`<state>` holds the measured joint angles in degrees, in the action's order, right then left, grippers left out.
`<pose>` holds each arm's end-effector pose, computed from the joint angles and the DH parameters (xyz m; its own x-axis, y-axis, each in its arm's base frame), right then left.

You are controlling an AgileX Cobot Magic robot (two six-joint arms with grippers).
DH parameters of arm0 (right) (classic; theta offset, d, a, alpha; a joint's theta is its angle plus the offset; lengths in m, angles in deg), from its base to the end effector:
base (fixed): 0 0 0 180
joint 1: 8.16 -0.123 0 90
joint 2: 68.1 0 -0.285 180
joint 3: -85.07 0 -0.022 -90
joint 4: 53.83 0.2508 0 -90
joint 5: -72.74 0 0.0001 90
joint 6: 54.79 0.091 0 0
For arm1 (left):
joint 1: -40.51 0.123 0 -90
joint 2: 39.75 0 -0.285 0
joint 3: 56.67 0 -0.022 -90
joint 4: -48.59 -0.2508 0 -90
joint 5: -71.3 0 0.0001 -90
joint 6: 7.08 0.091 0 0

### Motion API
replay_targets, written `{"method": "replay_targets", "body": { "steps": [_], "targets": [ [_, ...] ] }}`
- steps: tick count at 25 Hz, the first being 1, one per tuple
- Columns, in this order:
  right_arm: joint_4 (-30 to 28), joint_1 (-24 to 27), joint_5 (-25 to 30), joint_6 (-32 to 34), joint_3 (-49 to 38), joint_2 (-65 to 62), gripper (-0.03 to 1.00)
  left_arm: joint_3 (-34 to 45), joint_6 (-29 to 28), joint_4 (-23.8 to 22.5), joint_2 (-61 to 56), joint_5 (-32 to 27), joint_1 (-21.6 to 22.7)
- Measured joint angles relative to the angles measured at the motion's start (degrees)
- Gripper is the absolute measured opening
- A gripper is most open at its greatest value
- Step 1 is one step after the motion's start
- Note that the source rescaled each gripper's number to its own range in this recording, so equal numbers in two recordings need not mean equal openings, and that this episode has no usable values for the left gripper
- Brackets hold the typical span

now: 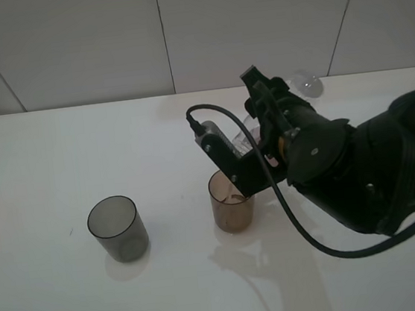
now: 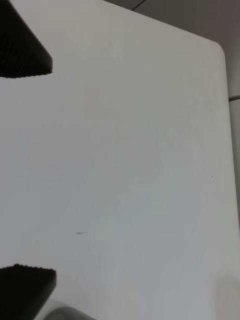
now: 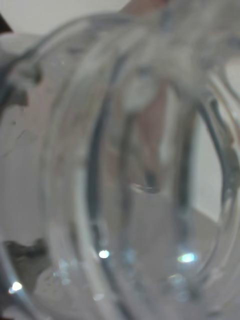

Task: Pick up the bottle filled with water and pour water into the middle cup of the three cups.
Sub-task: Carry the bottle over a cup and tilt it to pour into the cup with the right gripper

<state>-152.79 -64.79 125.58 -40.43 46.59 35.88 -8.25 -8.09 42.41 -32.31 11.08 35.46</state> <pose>0.2147 0.1957 0.1775 0.1891 -0.8339 0.5184 -0.3589 -0.5501 -0.7540 -0.0052 0.0090 0.2792 -0.4352 0.0745 -0.8972 0.0197 0.9971 0.0733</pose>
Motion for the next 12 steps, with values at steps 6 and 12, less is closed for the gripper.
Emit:
{"method": "replay_targets", "body": {
  "steps": [6, 12],
  "targets": [
    [0.00, 0.00, 0.05, 0.00, 0.00, 0.00, 0.02, 0.00, 0.00, 0.00, 0.00, 0.00, 0.00],
    [0.00, 0.00, 0.22, 0.00, 0.06, 0.00, 0.02, 0.00, 0.00, 0.00, 0.00, 0.00, 0.00]
  ]
}}
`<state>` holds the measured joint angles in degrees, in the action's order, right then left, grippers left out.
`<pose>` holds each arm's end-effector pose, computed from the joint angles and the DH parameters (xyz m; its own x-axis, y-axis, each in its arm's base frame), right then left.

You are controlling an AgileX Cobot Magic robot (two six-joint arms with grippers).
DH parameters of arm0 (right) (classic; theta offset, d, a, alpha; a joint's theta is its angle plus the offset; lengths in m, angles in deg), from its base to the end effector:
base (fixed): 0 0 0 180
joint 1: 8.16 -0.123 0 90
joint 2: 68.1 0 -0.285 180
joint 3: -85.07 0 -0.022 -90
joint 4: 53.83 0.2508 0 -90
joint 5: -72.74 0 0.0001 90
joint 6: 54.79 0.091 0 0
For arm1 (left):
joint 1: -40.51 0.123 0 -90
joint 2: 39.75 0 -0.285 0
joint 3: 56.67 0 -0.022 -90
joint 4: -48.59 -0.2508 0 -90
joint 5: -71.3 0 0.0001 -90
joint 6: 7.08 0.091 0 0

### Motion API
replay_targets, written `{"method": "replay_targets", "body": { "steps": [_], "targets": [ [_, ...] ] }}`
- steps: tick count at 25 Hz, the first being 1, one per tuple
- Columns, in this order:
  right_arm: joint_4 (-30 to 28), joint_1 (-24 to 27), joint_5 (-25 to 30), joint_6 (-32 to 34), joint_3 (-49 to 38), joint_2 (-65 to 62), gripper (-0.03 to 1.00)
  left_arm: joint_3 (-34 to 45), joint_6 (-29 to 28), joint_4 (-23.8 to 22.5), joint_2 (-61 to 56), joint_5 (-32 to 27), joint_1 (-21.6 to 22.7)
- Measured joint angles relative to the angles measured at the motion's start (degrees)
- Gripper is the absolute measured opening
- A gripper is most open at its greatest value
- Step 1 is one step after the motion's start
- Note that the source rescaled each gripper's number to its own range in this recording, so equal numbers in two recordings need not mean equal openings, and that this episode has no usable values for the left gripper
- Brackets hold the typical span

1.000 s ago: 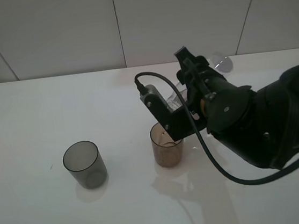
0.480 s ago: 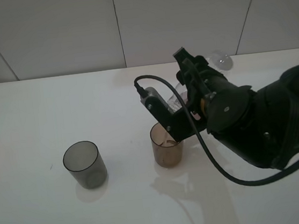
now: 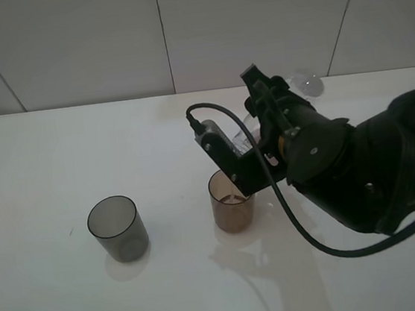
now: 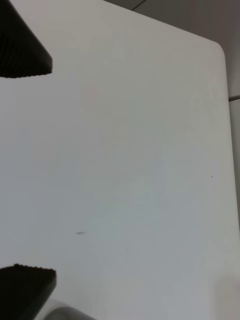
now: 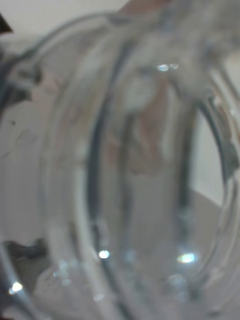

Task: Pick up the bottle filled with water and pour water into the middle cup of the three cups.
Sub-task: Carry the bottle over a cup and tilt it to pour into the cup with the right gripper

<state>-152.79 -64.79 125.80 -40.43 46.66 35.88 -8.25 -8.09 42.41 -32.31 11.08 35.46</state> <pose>0.2150 0.1957 0.1780 0.1854 -0.8343 0.5192 -0.3575 -0.5494 -0.7552 -0.0052 0.0090 0.2792 -0.4352 0.0745 -0.8972 0.0197 0.9971 0.0733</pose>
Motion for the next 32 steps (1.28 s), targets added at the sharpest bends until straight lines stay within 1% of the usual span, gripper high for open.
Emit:
{"method": "replay_targets", "body": {
  "steps": [13, 32],
  "targets": [
    [0.00, 0.00, 0.07, -6.20, 1.77, 0.00, 0.02, 0.00, 0.00, 0.00, 0.00, 0.00, 0.00],
    [0.00, 0.00, 0.08, -6.42, 1.85, 0.00, 0.02, 0.00, 0.00, 0.00, 0.00, 0.00, 0.00]
  ]
}}
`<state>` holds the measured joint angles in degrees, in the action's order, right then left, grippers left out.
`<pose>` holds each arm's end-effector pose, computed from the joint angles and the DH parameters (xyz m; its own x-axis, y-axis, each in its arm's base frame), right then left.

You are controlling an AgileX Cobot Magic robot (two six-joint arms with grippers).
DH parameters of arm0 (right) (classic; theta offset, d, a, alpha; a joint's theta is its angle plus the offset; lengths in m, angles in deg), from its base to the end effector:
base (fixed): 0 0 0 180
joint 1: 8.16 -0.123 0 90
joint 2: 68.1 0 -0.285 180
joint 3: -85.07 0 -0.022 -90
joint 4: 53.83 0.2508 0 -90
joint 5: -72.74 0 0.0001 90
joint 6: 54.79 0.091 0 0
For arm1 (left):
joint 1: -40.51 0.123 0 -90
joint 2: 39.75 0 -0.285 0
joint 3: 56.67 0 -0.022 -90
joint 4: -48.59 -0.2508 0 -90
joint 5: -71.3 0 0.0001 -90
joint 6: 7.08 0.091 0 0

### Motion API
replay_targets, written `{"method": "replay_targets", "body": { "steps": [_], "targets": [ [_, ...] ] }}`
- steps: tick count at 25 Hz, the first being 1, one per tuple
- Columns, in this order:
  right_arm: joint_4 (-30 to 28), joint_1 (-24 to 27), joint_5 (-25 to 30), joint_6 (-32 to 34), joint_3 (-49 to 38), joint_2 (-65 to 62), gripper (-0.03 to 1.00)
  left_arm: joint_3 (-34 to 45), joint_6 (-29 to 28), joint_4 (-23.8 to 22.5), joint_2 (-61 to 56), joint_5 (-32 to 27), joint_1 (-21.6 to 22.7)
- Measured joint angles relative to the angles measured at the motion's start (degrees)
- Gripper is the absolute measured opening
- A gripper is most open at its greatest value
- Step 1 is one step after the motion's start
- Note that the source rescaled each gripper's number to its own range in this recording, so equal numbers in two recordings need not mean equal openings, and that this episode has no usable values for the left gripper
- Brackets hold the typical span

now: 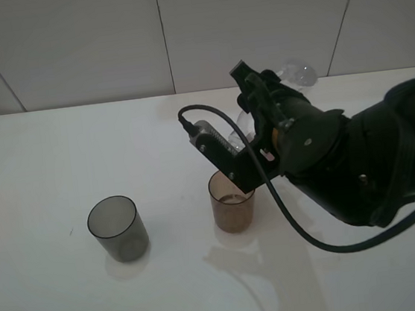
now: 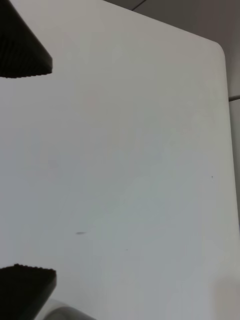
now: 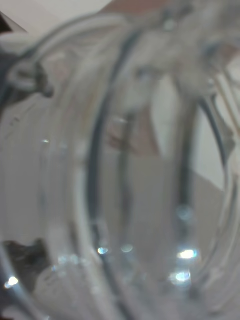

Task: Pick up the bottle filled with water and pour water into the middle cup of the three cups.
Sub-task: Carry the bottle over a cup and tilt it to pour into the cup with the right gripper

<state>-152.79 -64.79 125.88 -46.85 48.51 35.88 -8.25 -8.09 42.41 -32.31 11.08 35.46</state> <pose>0.2189 0.2015 0.1850 0.2124 -0.7835 0.5839 -0.3218 -0.6203 -0.7153 -0.0052 0.0090 0.2792 -0.4352 0.0745 -0.8972 0.0197 0.9971 0.0733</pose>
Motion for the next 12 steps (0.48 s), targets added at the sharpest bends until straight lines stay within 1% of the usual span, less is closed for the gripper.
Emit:
{"method": "replay_targets", "body": {
  "steps": [12],
  "targets": [
    [0.00, 0.00, 0.00, 0.00, 0.00, 0.00, 0.02, 0.00, 0.00, 0.00, 0.00, 0.00, 0.00]
  ]
}}
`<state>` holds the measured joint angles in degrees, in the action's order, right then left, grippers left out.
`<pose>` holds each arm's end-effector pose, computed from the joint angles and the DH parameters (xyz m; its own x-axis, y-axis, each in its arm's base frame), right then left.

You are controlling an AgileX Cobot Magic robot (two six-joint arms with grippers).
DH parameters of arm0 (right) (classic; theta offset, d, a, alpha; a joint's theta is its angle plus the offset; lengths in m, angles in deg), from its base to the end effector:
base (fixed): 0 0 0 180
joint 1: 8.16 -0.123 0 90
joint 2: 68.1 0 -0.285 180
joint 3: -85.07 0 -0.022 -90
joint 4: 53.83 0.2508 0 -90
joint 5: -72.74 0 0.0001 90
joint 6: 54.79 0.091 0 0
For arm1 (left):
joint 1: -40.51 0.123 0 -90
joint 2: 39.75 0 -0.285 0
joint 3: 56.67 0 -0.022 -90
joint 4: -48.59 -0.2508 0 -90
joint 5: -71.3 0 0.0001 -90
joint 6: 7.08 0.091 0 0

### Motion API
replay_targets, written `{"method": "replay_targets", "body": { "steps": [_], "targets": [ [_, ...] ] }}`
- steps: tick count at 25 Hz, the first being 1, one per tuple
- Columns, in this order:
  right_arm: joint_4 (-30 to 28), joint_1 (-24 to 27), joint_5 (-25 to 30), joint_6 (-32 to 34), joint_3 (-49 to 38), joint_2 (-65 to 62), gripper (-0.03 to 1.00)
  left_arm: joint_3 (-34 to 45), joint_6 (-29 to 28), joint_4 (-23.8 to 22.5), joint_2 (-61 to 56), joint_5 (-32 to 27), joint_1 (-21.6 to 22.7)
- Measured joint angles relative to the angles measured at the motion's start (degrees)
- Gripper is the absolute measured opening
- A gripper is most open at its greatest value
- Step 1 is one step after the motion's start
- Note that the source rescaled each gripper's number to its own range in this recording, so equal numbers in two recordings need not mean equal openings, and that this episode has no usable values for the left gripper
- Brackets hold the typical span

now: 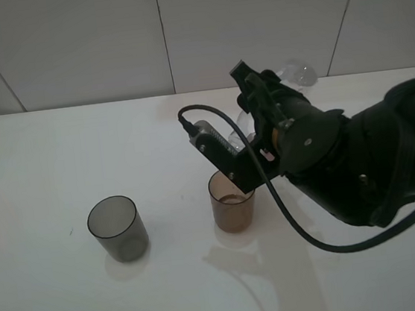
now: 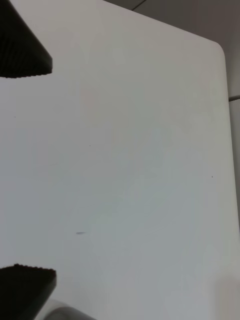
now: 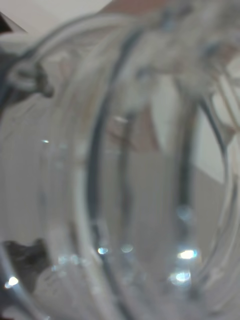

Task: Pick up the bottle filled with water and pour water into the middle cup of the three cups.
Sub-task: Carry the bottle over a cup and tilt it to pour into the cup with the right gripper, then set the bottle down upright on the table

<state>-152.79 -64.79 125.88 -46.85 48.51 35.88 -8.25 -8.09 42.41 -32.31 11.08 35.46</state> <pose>0.2189 0.2015 0.1850 0.2124 -0.7835 0.5839 -0.3218 -0.6203 -0.7153 -0.0052 0.0090 0.2792 -0.4352 0.0745 -0.8972 0.0197 0.9971 0.0733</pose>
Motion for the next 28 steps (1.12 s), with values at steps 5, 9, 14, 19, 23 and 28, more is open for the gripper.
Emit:
{"method": "replay_targets", "body": {
  "steps": [5, 9, 14, 19, 23, 28],
  "targets": [
    [0.00, 0.00, 0.00, 0.25, 0.00, 0.00, 0.02, 0.00, 0.00, 0.00, 0.00, 0.00, 0.00],
    [0.00, 0.00, 0.00, 2.53, 0.00, 0.00, 0.02, 0.00, 0.00, 0.00, 0.00, 0.00, 0.00],
    [2.56, 0.00, -0.75, 4.56, 0.05, -0.23, 0.02, 0.00, 0.00, 0.00, 0.00, 0.00, 0.00],
    [14.80, 0.00, -9.54, 6.47, 0.05, -4.55, 0.02, 0.00, 0.00, 0.00, 0.00, 0.00, 0.00],
    [24.35, 1.62, -15.93, 10.72, 0.05, -10.65, 0.02, 0.00, 0.00, 0.00, 0.00, 0.00, 0.00],
    [37.32, 9.20, -20.16, 17.08, -0.18, -16.42, 0.02, 0.00, 0.00, 0.00, 0.00, 0.00, 0.00]
  ]
}}
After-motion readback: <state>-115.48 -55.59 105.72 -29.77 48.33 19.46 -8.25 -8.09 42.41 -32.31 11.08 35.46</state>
